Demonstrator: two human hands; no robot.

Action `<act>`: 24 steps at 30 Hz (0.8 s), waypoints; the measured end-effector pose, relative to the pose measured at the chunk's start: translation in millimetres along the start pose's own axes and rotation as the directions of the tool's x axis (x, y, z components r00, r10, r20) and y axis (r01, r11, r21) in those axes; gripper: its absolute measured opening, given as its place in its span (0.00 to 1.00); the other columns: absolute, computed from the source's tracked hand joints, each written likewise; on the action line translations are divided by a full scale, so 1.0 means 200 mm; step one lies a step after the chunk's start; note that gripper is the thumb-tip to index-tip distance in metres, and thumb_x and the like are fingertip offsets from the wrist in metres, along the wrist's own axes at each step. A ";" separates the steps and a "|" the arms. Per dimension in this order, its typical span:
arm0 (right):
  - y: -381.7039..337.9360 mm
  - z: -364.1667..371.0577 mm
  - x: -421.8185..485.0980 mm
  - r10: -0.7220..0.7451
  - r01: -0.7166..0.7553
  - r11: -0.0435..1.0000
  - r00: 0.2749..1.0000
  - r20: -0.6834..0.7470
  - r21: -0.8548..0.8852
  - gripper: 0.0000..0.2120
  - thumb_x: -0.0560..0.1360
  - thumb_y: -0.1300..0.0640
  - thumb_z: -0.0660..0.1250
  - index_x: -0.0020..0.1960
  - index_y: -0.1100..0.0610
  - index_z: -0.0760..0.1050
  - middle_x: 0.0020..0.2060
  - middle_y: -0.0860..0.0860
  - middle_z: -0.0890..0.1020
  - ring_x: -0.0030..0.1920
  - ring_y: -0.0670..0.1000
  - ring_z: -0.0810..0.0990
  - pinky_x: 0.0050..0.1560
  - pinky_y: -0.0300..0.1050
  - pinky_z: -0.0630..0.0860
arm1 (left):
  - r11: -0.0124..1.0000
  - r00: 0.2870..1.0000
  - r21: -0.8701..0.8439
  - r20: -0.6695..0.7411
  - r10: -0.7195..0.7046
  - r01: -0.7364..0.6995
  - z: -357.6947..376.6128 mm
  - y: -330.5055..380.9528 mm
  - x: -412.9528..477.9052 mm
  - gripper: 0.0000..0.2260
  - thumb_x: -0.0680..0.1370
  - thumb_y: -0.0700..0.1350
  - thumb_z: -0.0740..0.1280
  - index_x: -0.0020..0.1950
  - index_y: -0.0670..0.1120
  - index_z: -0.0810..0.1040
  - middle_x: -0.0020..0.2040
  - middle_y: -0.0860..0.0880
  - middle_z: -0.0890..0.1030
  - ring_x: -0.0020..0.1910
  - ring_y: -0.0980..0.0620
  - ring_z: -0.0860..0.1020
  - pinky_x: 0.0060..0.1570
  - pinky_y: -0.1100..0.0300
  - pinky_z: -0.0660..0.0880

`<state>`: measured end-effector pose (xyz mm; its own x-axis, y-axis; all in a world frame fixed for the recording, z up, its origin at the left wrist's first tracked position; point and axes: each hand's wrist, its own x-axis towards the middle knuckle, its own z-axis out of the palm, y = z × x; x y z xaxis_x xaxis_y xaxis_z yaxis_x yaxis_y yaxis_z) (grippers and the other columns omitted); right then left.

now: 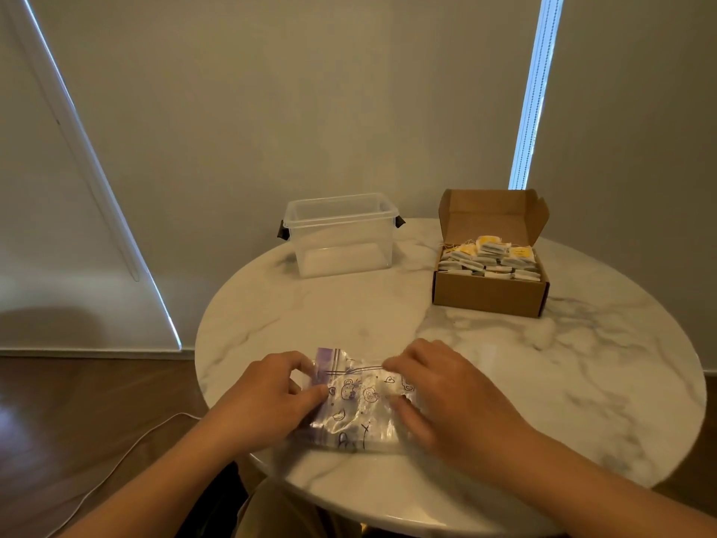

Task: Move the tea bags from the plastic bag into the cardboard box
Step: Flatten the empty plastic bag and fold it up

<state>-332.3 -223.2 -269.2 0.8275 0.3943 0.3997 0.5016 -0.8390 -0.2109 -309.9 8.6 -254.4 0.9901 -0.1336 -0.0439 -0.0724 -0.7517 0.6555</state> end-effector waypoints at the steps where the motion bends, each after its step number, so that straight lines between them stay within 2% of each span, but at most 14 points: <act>1: -0.02 0.01 -0.01 -0.077 0.077 0.997 0.997 0.008 -0.024 0.16 0.77 0.46 0.60 0.63 0.47 0.73 0.55 0.46 0.76 0.54 0.49 0.75 0.51 0.46 0.77 | 1.000 1.000 0.013 0.000 0.003 -0.003 0.00 0.00 0.00 0.08 0.77 0.53 0.70 0.53 0.55 0.75 0.31 0.54 0.84 0.29 0.56 0.81 0.30 0.65 0.71; 3: -0.04 0.03 -0.03 -0.143 0.148 0.988 0.984 0.103 -0.048 0.18 0.77 0.44 0.56 0.65 0.46 0.70 0.60 0.47 0.75 0.59 0.50 0.74 0.55 0.47 0.75 | 0.999 1.000 0.045 -0.002 0.014 -0.014 0.00 0.01 -0.01 0.13 0.76 0.53 0.70 0.59 0.56 0.73 0.31 0.55 0.84 0.30 0.57 0.81 0.32 0.65 0.72; 6: -0.05 0.03 -0.06 -0.130 0.135 0.991 0.970 0.208 -0.013 0.20 0.80 0.42 0.51 0.70 0.44 0.65 0.65 0.46 0.71 0.63 0.49 0.68 0.61 0.46 0.69 | 0.995 0.999 0.101 -0.039 0.029 -0.024 -0.01 0.02 -0.02 0.23 0.76 0.54 0.70 0.69 0.57 0.67 0.34 0.56 0.84 0.33 0.59 0.81 0.37 0.63 0.74; 7: -0.06 0.03 -0.06 -0.134 0.140 0.990 0.970 0.203 -0.013 0.21 0.81 0.41 0.51 0.71 0.44 0.64 0.65 0.45 0.70 0.63 0.49 0.68 0.61 0.46 0.68 | 0.988 0.996 0.148 -0.074 0.055 -0.043 -0.01 0.02 -0.03 0.26 0.76 0.56 0.70 0.72 0.58 0.65 0.38 0.57 0.85 0.37 0.60 0.82 0.41 0.62 0.76; 8: -0.06 0.03 -0.05 -0.137 0.144 0.989 0.970 0.201 -0.020 0.21 0.80 0.41 0.51 0.71 0.44 0.64 0.64 0.45 0.70 0.63 0.49 0.68 0.61 0.46 0.68 | 0.972 0.987 0.224 -0.123 0.107 -0.077 0.00 0.02 -0.05 0.29 0.75 0.59 0.69 0.73 0.59 0.62 0.46 0.58 0.84 0.43 0.60 0.81 0.47 0.59 0.78; 10: -0.05 0.04 -0.04 -0.130 0.140 0.990 0.968 0.213 -0.032 0.20 0.80 0.41 0.51 0.69 0.43 0.65 0.62 0.45 0.71 0.61 0.49 0.69 0.59 0.46 0.69 | 0.902 0.933 0.365 -0.179 0.312 -0.231 0.04 0.02 -0.10 0.28 0.77 0.62 0.63 0.75 0.59 0.61 0.65 0.60 0.75 0.60 0.59 0.76 0.60 0.55 0.76; 12: -0.04 0.05 -0.04 -0.127 0.137 0.990 0.968 0.219 -0.035 0.20 0.79 0.40 0.51 0.68 0.43 0.66 0.60 0.44 0.71 0.60 0.48 0.69 0.58 0.46 0.70 | 0.787 0.864 0.445 -0.052 0.500 -0.428 0.09 0.03 -0.12 0.24 0.79 0.60 0.55 0.75 0.56 0.64 0.74 0.58 0.66 0.71 0.58 0.67 0.69 0.55 0.69; 13: -0.04 0.06 -0.04 -0.129 0.139 0.990 0.967 0.218 -0.034 0.20 0.79 0.40 0.50 0.68 0.43 0.67 0.60 0.43 0.71 0.59 0.48 0.69 0.58 0.46 0.70 | 0.727 0.840 0.477 0.045 0.541 -0.494 0.10 0.02 -0.12 0.24 0.80 0.59 0.52 0.75 0.56 0.64 0.77 0.58 0.60 0.75 0.58 0.60 0.73 0.55 0.62; 15: -0.04 0.06 -0.04 -0.129 0.139 0.990 0.967 0.220 -0.032 0.20 0.79 0.40 0.49 0.67 0.43 0.67 0.60 0.43 0.71 0.60 0.47 0.69 0.58 0.45 0.70 | 0.688 0.849 0.517 0.170 0.500 -0.509 0.13 0.00 -0.11 0.26 0.80 0.62 0.42 0.78 0.59 0.57 0.79 0.61 0.49 0.78 0.61 0.44 0.76 0.60 0.44; 16: -0.04 0.07 -0.04 -0.125 0.134 0.991 0.967 0.223 -0.026 0.20 0.79 0.40 0.49 0.66 0.43 0.67 0.60 0.43 0.71 0.60 0.47 0.69 0.59 0.45 0.70 | 0.703 0.870 0.524 0.185 0.457 -0.481 0.13 -0.02 -0.10 0.27 0.80 0.64 0.38 0.78 0.61 0.55 0.79 0.62 0.47 0.77 0.62 0.40 0.75 0.61 0.40; 19: -0.02 0.06 -0.05 -0.121 0.126 0.992 0.968 0.220 -0.008 0.20 0.80 0.41 0.48 0.67 0.44 0.67 0.63 0.43 0.71 0.63 0.47 0.69 0.62 0.45 0.69 | 0.724 0.910 0.552 0.236 0.340 -0.414 0.12 -0.04 -0.10 0.30 0.75 0.67 0.34 0.77 0.66 0.46 0.77 0.66 0.40 0.76 0.61 0.34 0.74 0.59 0.36; 22: 0.00 0.04 -0.07 -0.132 0.129 0.991 0.962 0.238 0.028 0.21 0.81 0.41 0.48 0.69 0.45 0.65 0.67 0.42 0.69 0.66 0.44 0.67 0.65 0.43 0.68 | 0.703 0.899 0.563 0.328 0.292 -0.434 0.11 -0.06 -0.12 0.26 0.78 0.66 0.38 0.75 0.67 0.35 0.74 0.67 0.31 0.73 0.60 0.27 0.74 0.56 0.32; 24: 0.01 0.01 -0.08 -0.135 0.125 0.991 0.952 0.276 0.054 0.20 0.80 0.39 0.50 0.69 0.45 0.63 0.67 0.41 0.68 0.65 0.44 0.68 0.64 0.42 0.68 | 0.689 0.891 0.570 0.350 0.289 -0.448 0.11 -0.08 -0.12 0.25 0.80 0.65 0.41 0.74 0.67 0.33 0.73 0.68 0.28 0.71 0.60 0.24 0.74 0.55 0.32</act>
<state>-344.8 -229.8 -278.6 0.7895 0.5918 0.1628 0.6138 -0.7618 -0.2073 -336.1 9.6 -279.9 0.8189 -0.5626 -0.1135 -0.5618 -0.8262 0.0414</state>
